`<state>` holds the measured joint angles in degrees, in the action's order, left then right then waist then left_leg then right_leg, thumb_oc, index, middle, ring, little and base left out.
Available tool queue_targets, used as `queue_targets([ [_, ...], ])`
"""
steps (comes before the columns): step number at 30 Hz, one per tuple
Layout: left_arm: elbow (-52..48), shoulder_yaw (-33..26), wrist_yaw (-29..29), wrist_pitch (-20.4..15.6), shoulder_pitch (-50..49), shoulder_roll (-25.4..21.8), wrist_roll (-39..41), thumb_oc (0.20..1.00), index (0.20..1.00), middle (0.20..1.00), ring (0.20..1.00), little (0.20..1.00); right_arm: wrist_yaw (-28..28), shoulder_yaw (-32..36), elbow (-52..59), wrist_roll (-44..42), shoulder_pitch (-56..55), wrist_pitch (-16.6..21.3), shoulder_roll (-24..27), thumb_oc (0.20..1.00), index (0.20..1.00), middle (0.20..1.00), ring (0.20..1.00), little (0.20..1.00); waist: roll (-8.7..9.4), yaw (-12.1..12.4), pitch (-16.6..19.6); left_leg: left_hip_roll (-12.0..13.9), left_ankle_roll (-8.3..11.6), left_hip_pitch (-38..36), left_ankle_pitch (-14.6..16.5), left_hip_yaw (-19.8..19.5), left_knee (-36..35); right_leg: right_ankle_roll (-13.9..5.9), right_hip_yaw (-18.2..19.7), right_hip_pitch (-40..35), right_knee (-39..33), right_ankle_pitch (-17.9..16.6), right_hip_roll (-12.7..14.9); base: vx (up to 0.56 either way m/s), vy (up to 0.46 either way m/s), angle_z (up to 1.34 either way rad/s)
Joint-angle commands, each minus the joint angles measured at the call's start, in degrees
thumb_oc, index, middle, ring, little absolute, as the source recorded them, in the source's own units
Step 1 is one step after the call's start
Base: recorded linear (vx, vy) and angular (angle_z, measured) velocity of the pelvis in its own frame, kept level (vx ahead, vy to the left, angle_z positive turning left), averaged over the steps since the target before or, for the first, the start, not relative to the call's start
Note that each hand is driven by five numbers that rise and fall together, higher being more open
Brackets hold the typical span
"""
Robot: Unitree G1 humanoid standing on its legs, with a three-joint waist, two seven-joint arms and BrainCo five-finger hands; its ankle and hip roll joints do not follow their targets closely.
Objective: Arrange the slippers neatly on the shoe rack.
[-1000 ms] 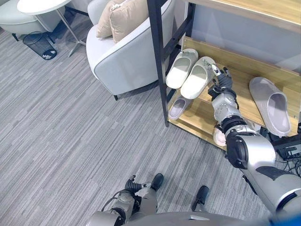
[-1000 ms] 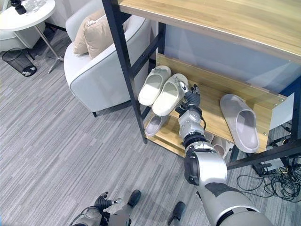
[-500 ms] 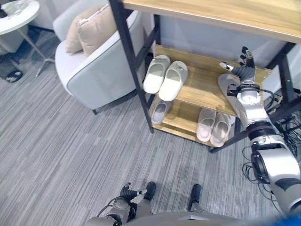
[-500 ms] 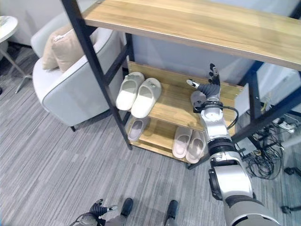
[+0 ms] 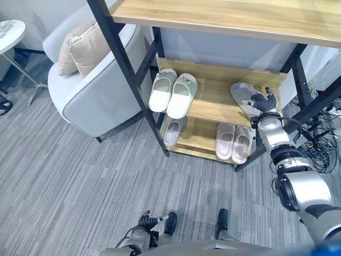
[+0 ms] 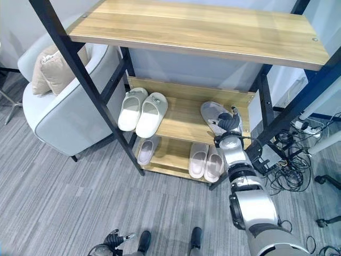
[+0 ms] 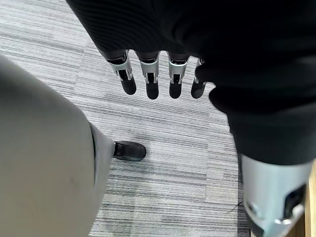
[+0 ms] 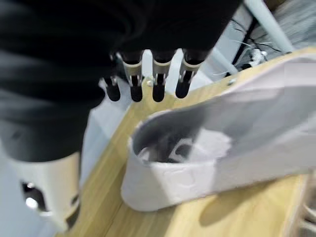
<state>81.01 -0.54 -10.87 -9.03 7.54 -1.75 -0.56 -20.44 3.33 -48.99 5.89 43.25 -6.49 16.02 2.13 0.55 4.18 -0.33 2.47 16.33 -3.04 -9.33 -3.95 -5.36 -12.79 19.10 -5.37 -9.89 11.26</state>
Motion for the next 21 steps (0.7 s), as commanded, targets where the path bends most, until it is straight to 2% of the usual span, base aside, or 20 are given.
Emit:
queue_targets([
  [1, 4.97, 0.11, 0.24, 1.13, 1.83, 0.89, 2.00, 1.000, 1.000, 1.000, 1.000, 1.000, 2.00, 2.41, 1.59, -0.87, 3.48, -0.90, 0.03, 1.000, 1.000, 1.000, 1.000, 1.000, 1.44, 1.13, -3.62, 0.34, -0.80, -0.78, -2.19, 2.57, -1.05, -5.78, 0.12, -10.85, 0.37, 7.72, 3.56, 0.02, 0.001, -0.13],
  [3, 4.93, 0.18, 0.05, 1.43, 1.84, 0.81, 2.06, 1.000, 1.000, 1.000, 1.000, 1.000, 3.90, 4.44, 3.87, -4.36, 1.52, -1.34, -2.78, 1.000, 1.000, 1.000, 1.000, 1.000, 1.66, 0.93, -3.46, 0.46, -0.84, -0.95, -2.04, 2.73, -1.05, -5.82, 0.25, -10.90, 0.37, 7.73, 3.56, 0.02, 0.000, -0.07],
  [7, 5.14, -0.03, -0.14, 1.92, 1.73, 0.37, 1.89, 1.000, 1.000, 1.000, 1.000, 1.000, 6.29, 4.68, 6.81, -5.52, -2.40, -1.55, -5.88, 1.000, 1.000, 1.000, 1.000, 1.000, 2.49, 0.73, -2.80, 0.43, -0.96, -1.60, -1.67, 3.04, -1.05, -5.88, 0.35, -11.49, 0.37, 7.86, 3.59, 0.02, -0.005, -0.04],
  [11, 5.52, 0.13, -0.23, 2.31, 1.06, -0.30, 1.35, 1.000, 1.000, 1.000, 1.000, 1.000, 7.90, 4.26, 6.51, -6.30, -3.26, -0.19, -7.97, 1.000, 1.000, 1.000, 1.000, 1.000, 3.05, 0.99, -2.12, 0.42, -1.03, -1.73, -1.58, 3.03, -1.05, -6.01, 0.41, -11.58, 0.37, 7.91, 3.66, 0.01, -0.002, 0.01],
  [21, 6.55, -0.24, -0.08, 3.32, 0.57, -1.34, 0.64, 1.000, 1.000, 1.000, 1.000, 1.000, 8.57, 2.10, 5.29, -7.08, -2.30, 2.30, -12.35, 1.000, 1.000, 1.000, 1.000, 1.000, 4.10, 1.46, -1.21, 0.42, -1.02, -1.75, -1.48, 3.09, -1.05, -6.13, 0.43, -11.70, 0.37, 7.78, 3.75, 0.01, 0.001, 0.01],
])
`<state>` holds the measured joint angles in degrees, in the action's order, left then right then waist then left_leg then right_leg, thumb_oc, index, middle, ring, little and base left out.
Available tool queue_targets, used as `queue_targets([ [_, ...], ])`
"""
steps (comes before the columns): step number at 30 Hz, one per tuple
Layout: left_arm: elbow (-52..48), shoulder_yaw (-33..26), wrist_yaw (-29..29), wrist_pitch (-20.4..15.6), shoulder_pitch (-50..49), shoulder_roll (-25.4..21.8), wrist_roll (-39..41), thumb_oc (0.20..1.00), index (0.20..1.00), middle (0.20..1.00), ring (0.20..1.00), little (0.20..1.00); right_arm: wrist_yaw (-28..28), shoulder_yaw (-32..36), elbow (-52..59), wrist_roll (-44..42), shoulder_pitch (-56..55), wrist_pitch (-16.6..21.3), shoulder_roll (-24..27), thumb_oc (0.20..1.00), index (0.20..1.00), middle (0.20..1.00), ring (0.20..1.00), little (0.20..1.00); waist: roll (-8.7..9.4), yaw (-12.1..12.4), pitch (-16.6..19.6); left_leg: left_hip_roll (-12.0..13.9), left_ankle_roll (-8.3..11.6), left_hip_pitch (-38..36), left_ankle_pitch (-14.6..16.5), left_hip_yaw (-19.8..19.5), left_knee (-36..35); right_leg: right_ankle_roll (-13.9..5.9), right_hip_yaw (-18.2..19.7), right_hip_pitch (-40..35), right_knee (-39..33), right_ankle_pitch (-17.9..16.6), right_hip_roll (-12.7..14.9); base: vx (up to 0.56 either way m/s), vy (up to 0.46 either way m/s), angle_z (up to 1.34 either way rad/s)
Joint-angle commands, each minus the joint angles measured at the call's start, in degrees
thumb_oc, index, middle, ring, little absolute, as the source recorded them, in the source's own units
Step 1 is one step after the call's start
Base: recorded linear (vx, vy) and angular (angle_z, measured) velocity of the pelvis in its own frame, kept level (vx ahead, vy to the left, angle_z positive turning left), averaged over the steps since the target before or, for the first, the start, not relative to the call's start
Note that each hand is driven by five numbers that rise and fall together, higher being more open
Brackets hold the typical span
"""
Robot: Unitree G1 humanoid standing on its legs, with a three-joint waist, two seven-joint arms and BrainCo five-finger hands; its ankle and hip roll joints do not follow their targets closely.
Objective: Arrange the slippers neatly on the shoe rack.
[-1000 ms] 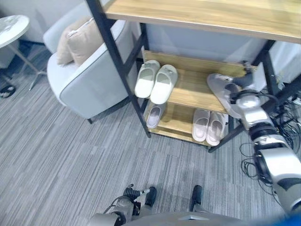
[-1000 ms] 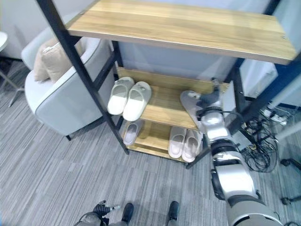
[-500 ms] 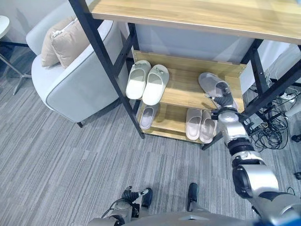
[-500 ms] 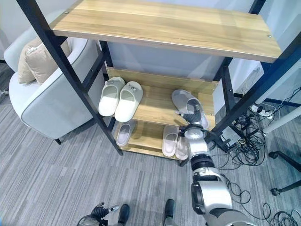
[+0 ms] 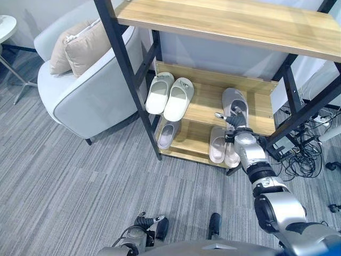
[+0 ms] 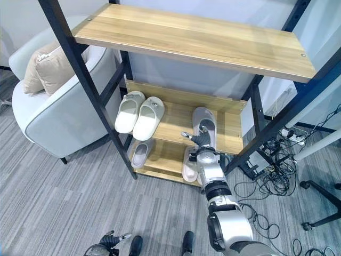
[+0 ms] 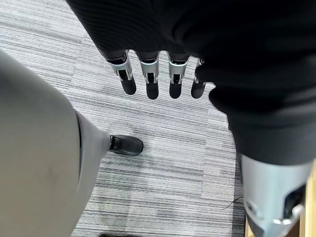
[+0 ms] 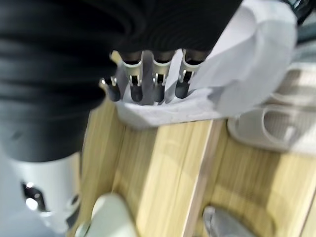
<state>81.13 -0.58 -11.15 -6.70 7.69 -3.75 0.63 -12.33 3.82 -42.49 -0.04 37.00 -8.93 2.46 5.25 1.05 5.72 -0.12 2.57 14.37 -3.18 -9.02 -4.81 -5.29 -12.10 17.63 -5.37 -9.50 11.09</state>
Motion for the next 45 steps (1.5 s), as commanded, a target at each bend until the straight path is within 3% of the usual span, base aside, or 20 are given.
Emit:
queue_targets([
  [1, 6.43, -0.20, 0.20, 0.98, 0.41, 0.66, -0.55, 1.000, 1.000, 1.000, 1.000, 1.000, 0.46, 1.61, -1.20, -1.15, 3.92, 4.75, 1.20, 1.000, 1.000, 1.000, 1.000, 1.000, 0.98, 0.95, -2.73, 0.21, -1.11, 0.21, -1.34, 2.79, -0.19, -6.21, -0.26, -10.23, 0.37, 7.39, 3.92, 0.02, 0.005, 0.04],
  [7, 6.31, -0.27, 0.45, 1.30, 0.44, 0.14, -0.73, 1.000, 1.000, 1.000, 1.000, 1.000, 0.94, 1.49, 3.42, -1.23, 2.19, 7.20, 1.83, 1.000, 1.000, 1.000, 1.000, 1.000, 1.32, 0.74, -1.94, 0.25, -1.06, 0.12, -1.24, 2.87, -0.19, -6.25, -0.27, -10.21, 0.37, 7.40, 3.92, 0.00, 0.000, 0.00],
  [9, 6.33, -0.24, 0.56, 1.08, 0.38, 0.07, -0.87, 1.000, 1.000, 1.000, 1.000, 1.000, -2.98, 1.51, 7.41, 3.46, 0.95, 9.29, 6.43, 1.000, 1.000, 1.000, 1.000, 1.000, 1.34, 0.54, -1.71, 0.27, -1.06, 0.28, -1.41, 2.88, -0.19, -6.27, -0.19, -10.11, 0.37, 7.38, 3.93, 0.00, 0.000, 0.00],
  [11, 6.32, -0.03, 0.39, 1.11, 0.24, 0.09, -1.11, 1.000, 1.000, 1.000, 1.000, 1.000, -5.01, 1.05, 6.73, 7.45, 1.17, 8.42, 9.63, 1.000, 1.000, 1.000, 1.000, 1.000, 1.24, 0.57, -1.72, 0.26, -1.07, 0.30, -1.47, 2.90, -0.19, -6.30, -0.21, -10.05, 0.37, 7.33, 3.91, 0.00, 0.003, 0.07],
  [14, 6.12, -0.06, 0.10, 1.39, 0.25, 0.33, -0.81, 1.000, 1.000, 1.000, 1.000, 1.000, -4.24, -0.28, 4.67, 13.73, 4.04, 1.23, 14.90, 1.000, 1.000, 1.000, 1.000, 1.000, 1.09, 0.50, -1.89, 0.30, -1.11, 0.37, -1.53, 3.03, -0.19, -6.32, -0.10, -9.87, 0.37, 7.28, 4.00, 0.00, 0.002, 0.02],
  [19, 5.84, 0.54, 0.40, 0.58, 0.44, -0.08, -1.11, 1.000, 1.000, 1.000, 1.000, 1.000, -4.75, -5.25, -5.86, 18.32, 9.23, 0.86, 20.86, 1.000, 1.000, 1.000, 1.000, 1.000, 0.85, 0.78, -2.47, 0.26, -1.05, 0.63, -1.72, 3.10, -0.19, -6.29, -0.40, -9.62, 0.37, 7.03, 3.95, 0.00, -0.004, -0.03],
  [24, 6.03, 0.62, 0.34, 0.40, 0.98, 0.01, -0.98, 1.000, 1.000, 1.000, 1.000, 1.000, -4.07, -8.57, -12.32, 18.74, 12.63, 1.26, 20.78, 1.000, 1.000, 1.000, 1.000, 1.000, 0.74, 0.80, -2.82, 0.27, -1.03, 0.64, -1.80, 3.17, -0.19, -6.25, -0.28, -9.62, 0.37, 7.08, 3.94, 0.00, 0.000, 0.00],
  [34, 6.27, 0.70, 0.32, -0.66, 2.68, -0.29, -1.13, 1.000, 1.000, 1.000, 1.000, 1.000, -7.18, -10.71, -28.06, 12.63, 18.34, 8.97, 19.17, 1.000, 1.000, 1.000, 1.000, 1.000, 0.54, 1.64, -4.98, -0.40, -0.90, 3.48, -2.91, 2.31, -0.19, -6.51, -1.29, -8.14, 0.37, 6.73, 4.09, -0.01, -0.001, 0.03],
  [45, 6.42, 0.82, 0.04, -1.07, 5.17, 0.46, -0.70, 1.000, 1.000, 1.000, 1.000, 1.000, -10.69, -11.54, -34.66, 9.25, 26.18, 11.31, 17.85, 1.000, 1.000, 1.000, 1.000, 1.000, 0.21, 1.84, -7.21, -0.75, -0.61, 5.90, -3.80, 1.89, -0.19, -6.66, -1.21, -5.87, 0.37, 6.15, 4.40, 0.00, -0.001, 0.02],
])
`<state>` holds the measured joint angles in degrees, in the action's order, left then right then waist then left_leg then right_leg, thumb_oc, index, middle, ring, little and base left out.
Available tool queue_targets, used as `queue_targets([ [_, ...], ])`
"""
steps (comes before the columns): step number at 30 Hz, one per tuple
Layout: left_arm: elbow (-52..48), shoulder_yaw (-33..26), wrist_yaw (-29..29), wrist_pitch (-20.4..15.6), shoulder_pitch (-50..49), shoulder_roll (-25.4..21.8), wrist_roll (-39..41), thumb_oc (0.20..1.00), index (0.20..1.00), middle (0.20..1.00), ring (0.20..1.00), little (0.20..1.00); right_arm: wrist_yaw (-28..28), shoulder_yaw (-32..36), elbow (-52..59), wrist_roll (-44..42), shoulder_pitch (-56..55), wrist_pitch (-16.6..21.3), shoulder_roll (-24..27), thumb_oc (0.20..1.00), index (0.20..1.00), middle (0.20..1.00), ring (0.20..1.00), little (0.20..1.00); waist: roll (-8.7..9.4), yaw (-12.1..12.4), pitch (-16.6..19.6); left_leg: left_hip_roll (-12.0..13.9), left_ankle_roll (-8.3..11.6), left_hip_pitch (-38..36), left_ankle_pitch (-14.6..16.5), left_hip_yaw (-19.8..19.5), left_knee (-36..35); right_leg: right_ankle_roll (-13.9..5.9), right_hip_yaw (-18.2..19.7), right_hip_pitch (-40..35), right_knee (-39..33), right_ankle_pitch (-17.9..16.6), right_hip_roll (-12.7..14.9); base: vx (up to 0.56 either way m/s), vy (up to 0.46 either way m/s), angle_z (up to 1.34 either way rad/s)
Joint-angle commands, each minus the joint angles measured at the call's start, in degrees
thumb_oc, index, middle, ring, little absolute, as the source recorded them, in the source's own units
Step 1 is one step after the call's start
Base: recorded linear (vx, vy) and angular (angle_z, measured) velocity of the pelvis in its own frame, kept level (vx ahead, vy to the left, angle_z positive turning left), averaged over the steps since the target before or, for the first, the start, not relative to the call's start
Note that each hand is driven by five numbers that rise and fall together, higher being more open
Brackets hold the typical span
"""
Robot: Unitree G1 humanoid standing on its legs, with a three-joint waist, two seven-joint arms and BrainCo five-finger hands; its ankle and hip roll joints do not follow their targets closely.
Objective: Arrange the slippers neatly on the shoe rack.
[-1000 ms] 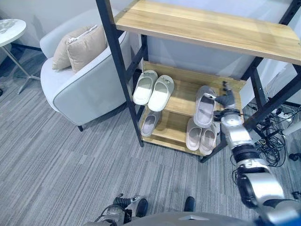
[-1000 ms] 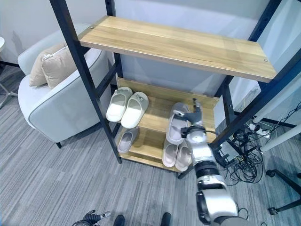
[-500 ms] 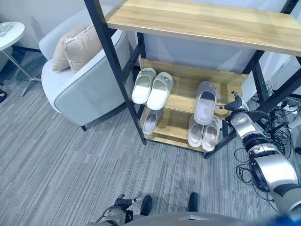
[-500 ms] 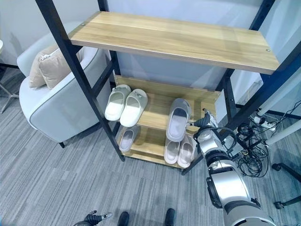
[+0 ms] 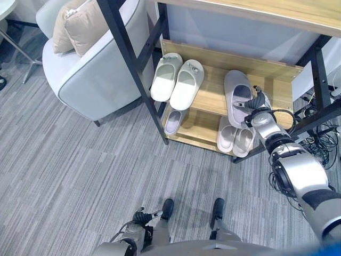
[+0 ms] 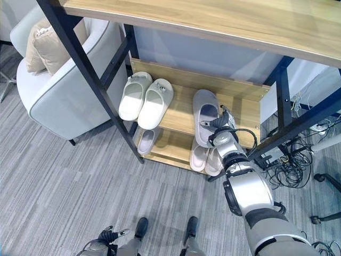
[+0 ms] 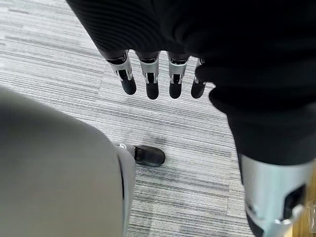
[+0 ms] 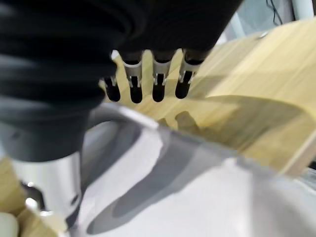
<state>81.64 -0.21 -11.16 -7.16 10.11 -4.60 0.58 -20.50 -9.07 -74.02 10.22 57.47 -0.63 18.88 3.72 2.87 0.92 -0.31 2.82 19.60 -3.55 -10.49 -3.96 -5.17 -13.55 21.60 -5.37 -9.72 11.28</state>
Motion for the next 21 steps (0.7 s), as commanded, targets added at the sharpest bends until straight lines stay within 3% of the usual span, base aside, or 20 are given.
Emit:
queue_targets([
  [1, 5.83, 0.53, 0.04, -0.62, 3.08, 1.32, -0.76, 1.000, 1.000, 1.000, 1.000, 1.000, -2.80, 0.91, -4.31, -1.17, 7.21, 2.76, 1.37, 1.000, 1.000, 1.000, 1.000, 1.000, 1.69, 0.12, -2.69, -0.62, -0.80, 0.80, -3.55, 3.34, -1.04, -6.78, 0.21, -9.72, 0.37, 6.34, 4.27, 0.00, 0.000, 0.00],
  [8, 6.04, 1.04, -0.08, -0.78, 4.35, 1.39, -0.75, 1.000, 1.000, 1.000, 1.000, 1.000, -4.15, -1.78, -11.65, -1.70, 12.14, 2.12, 2.65, 1.000, 1.000, 1.000, 1.000, 1.000, 1.37, 0.18, -3.70, -1.04, -0.72, 2.09, -3.98, 3.29, -1.04, -7.01, -0.02, -8.70, 0.37, 6.32, 4.48, 0.00, 0.000, 0.00],
  [17, 6.47, 2.32, -0.99, -0.81, 4.77, 1.24, -1.82, 1.000, 1.000, 1.000, 1.000, 1.000, -6.26, -0.83, -13.69, -3.75, 14.17, 3.15, 3.01, 1.000, 1.000, 1.000, 1.000, 1.000, 2.53, 1.23, -4.15, -1.65, -0.48, 3.69, -4.57, 2.05, -1.04, -7.36, -1.58, -8.50, 0.37, 6.70, 4.75, 0.01, -0.021, 0.09],
  [20, 6.65, 2.44, -1.06, -0.79, 5.20, 1.26, -1.88, 1.000, 1.000, 1.000, 1.000, 1.000, -6.28, -2.10, -14.11, -3.15, 14.99, 3.11, 2.97, 0.200, 0.200, 0.200, 0.200, 0.200, 2.64, 1.40, -4.37, -1.80, -0.53, 4.01, -4.61, 1.87, -1.04, -7.38, -1.57, -8.21, 0.37, 6.70, 4.84, 0.00, -0.002, 0.03],
  [21, 6.71, 2.47, -1.08, -0.71, 5.37, 1.24, -1.89, 1.000, 1.000, 1.000, 1.000, 1.000, -6.33, -2.48, -14.33, -2.96, 15.25, 3.08, 2.99, 0.200, 0.200, 0.200, 0.200, 0.200, 2.68, 1.37, -4.40, -1.79, -0.54, 4.09, -4.63, 1.85, -1.04, -7.40, -1.63, -8.11, 0.37, 6.70, 4.86, 0.01, 0.005, 0.06],
])
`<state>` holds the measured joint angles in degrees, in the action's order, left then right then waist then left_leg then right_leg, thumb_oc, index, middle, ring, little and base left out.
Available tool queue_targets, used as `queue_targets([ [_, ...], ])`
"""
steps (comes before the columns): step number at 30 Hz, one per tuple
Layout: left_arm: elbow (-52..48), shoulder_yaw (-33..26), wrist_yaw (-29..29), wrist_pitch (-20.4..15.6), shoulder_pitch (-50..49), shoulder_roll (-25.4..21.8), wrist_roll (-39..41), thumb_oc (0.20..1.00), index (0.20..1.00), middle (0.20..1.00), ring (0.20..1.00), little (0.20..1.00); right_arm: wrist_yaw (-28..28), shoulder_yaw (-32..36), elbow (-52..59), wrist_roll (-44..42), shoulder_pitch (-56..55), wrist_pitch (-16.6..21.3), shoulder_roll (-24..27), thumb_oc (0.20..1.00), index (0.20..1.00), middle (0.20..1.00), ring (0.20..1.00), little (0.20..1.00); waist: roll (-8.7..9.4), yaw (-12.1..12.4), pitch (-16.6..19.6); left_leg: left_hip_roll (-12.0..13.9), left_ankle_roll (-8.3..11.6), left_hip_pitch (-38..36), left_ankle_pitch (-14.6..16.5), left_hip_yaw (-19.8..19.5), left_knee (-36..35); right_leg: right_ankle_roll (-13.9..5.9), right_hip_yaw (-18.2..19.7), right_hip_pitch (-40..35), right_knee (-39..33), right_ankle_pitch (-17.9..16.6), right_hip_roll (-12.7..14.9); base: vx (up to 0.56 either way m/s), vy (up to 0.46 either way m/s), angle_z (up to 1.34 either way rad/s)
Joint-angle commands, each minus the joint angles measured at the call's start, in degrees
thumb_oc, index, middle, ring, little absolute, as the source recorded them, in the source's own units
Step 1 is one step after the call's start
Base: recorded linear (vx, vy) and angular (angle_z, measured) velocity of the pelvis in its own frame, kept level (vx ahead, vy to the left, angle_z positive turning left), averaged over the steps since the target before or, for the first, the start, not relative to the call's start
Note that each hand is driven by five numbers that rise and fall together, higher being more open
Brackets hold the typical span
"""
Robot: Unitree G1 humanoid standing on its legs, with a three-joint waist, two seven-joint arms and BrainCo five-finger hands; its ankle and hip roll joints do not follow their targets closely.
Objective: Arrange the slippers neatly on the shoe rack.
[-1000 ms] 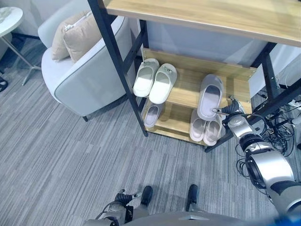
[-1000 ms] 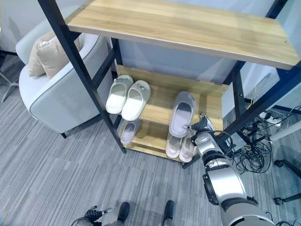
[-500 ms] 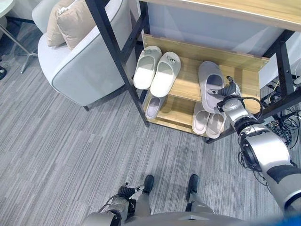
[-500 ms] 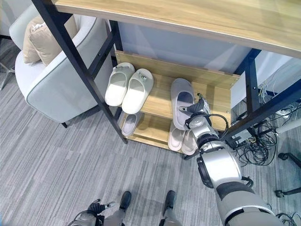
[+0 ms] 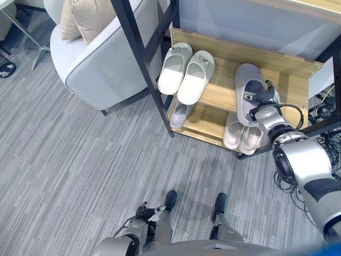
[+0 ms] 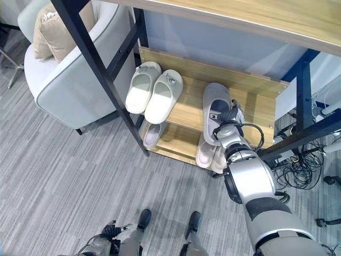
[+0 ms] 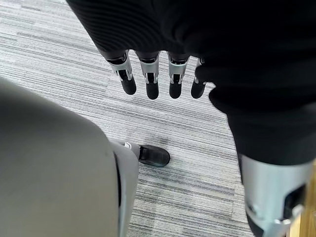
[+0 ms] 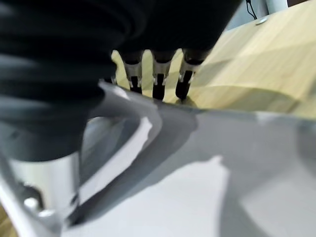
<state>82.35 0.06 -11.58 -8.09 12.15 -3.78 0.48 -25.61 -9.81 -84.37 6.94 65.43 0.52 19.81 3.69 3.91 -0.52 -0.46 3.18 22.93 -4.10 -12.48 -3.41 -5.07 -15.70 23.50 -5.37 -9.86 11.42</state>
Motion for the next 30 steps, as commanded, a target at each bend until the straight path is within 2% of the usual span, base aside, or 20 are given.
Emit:
queue_targets([
  [1, 5.96, 2.26, -0.59, 0.25, 3.39, 0.47, -1.80, 1.000, 1.000, 1.000, 1.000, 1.000, -1.43, -1.65, -4.05, 0.31, 7.31, 1.91, 2.00, 0.200, 0.200, 0.200, 0.200, 0.200, 2.70, 0.35, -3.01, -1.67, -0.91, 0.86, -4.12, 3.83, -1.59, -7.54, 0.51, -9.96, 0.37, 6.85, 4.70, 0.01, -0.001, 0.05],
  [6, 5.75, 2.39, -0.29, 0.37, 4.31, 0.70, -1.39, 1.000, 1.000, 1.000, 1.000, 1.000, -4.82, -0.78, -3.09, 0.48, 6.97, 3.40, 1.59, 0.200, 0.200, 0.200, 0.200, 0.200, 2.53, -0.09, -3.23, -1.55, -1.02, 1.02, -4.20, 3.61, -1.59, -7.42, 1.19, -9.71, 0.37, 6.93, 4.60, 0.00, 0.003, 0.01],
  [14, 6.03, 1.18, 0.48, 0.47, 4.94, 0.81, -0.65, 1.000, 1.000, 1.000, 1.000, 1.000, -6.76, 2.22, 3.04, 0.41, 2.93, 5.58, 0.63, 0.200, 0.200, 0.200, 0.200, 0.200, 2.45, -1.14, -3.27, -1.00, -1.23, -0.04, -3.80, 4.71, -1.59, -7.29, 2.28, -9.89, 0.37, 6.76, 4.65, 0.00, 0.004, -0.01],
  [15, 5.93, 0.53, 0.73, 0.56, 5.32, 0.73, -0.38, 1.000, 1.000, 1.000, 1.000, 1.000, -7.38, 4.13, 9.34, 0.48, -0.23, 7.02, -0.18, 0.200, 0.200, 0.200, 0.200, 0.200, 2.39, -1.59, -3.13, -0.80, -1.30, -0.79, -3.36, 5.24, -1.59, -7.25, 2.59, -10.29, 0.37, 6.83, 4.58, 0.01, 0.042, -0.08],
  [18, 5.72, -0.46, 1.08, 0.87, 5.01, 0.39, -0.01, 1.000, 1.000, 1.000, 1.000, 1.000, -6.59, 7.07, 17.67, 0.18, -6.36, 8.04, -1.39, 0.200, 0.200, 0.200, 0.200, 0.200, 2.44, -2.02, -2.95, -0.43, -1.40, -2.35, -2.56, 5.87, -1.59, -7.21, 3.09, -11.44, 0.37, 7.01, 4.50, 0.04, 0.042, -0.11],
  [19, 5.64, -1.59, 1.00, 1.29, 4.12, 0.21, 0.27, 1.000, 1.000, 1.000, 1.000, 1.000, -2.93, 9.41, 30.37, -0.08, -15.62, 7.35, -2.65, 0.200, 0.200, 0.200, 0.200, 0.200, 2.66, -2.63, -2.51, 0.06, -1.47, -4.58, -1.68, 6.80, -1.59, -7.08, 3.68, -13.29, 0.37, 7.42, 4.37, 0.07, 0.045, -0.06],
  [20, 5.63, -1.55, 1.00, 1.29, 4.05, 0.21, 0.27, 1.000, 1.000, 1.000, 1.000, 1.000, -2.90, 9.42, 30.52, -0.09, -15.76, 7.27, -2.64, 0.200, 0.200, 0.200, 0.200, 0.200, 2.67, -2.60, -2.52, 0.05, -1.47, -4.66, -1.66, 6.81, -1.59, -7.08, 3.68, -13.36, 0.37, 7.44, 4.37, 0.11, 0.067, -0.06],
  [21, 5.71, -2.11, 0.73, 1.59, 2.82, 0.26, 0.52, 1.000, 1.000, 1.000, 1.000, 1.000, 1.19, 12.63, 41.56, -2.25, -23.39, 4.99, -5.61, 0.200, 0.200, 0.200, 0.200, 0.200, 2.85, -3.05, -1.83, 0.31, -1.77, -6.56, -0.83, 7.22, -1.59, -7.07, 3.96, -14.94, 0.37, 7.86, 4.49, 0.10, 0.054, -0.23],
  [23, 5.77, -2.61, 0.53, 1.85, 1.26, 0.27, 0.88, 1.000, 1.000, 1.000, 1.000, 1.000, 3.70, 13.33, 53.03, -1.56, -31.89, 1.75, -7.24, 0.200, 0.200, 0.200, 0.200, 0.200, 3.09, -3.50, -0.98, 0.33, -2.12, -8.99, 0.06, 7.71, -1.59, -7.06, 4.15, -16.95, 0.37, 8.51, 4.60, 0.15, 0.080, -0.22],
  [24, 5.70, -2.85, 0.57, 2.22, 0.21, 0.15, 0.98, 1.000, 1.000, 1.000, 1.000, 1.000, 5.45, 13.68, 60.60, -0.09, -39.86, 0.42, -8.52, 0.200, 0.200, 0.200, 0.200, 0.200, 3.37, -3.86, -0.20, 0.35, -2.33, -10.82, 0.71, 8.07, -1.59, -7.08, 4.31, -18.40, 0.37, 8.93, 4.77, 0.14, 0.084, -0.18],
  [27, 5.71, -2.36, 0.60, 2.82, -3.28, -0.14, 0.49, 1.000, 1.000, 1.000, 1.000, 1.000, 9.35, 14.04, 72.01, -0.43, -55.43, -0.79, -11.92, 0.200, 0.200, 0.200, 0.200, 0.200, 3.93, -4.32, 1.68, 0.10, -2.86, -14.36, 2.06, 8.55, -1.59, -7.21, 4.47, -21.03, 0.37, 9.51, 4.84, 0.12, 0.072, -0.16],
  [30, 6.26, -2.29, 0.77, 3.48, -6.50, -1.06, 0.10, 1.000, 1.000, 1.000, 1.000, 1.000, 13.00, 13.78, 77.85, -1.91, -64.90, -0.55, -14.24, 0.200, 0.200, 0.200, 0.200, 0.200, 4.22, -4.63, 3.61, -0.40, -3.64, -18.07, 3.54, 9.31, -1.59, -7.32, 5.68, -22.97, 0.37, 9.33, 5.04, 0.13, 0.124, -0.11],
])
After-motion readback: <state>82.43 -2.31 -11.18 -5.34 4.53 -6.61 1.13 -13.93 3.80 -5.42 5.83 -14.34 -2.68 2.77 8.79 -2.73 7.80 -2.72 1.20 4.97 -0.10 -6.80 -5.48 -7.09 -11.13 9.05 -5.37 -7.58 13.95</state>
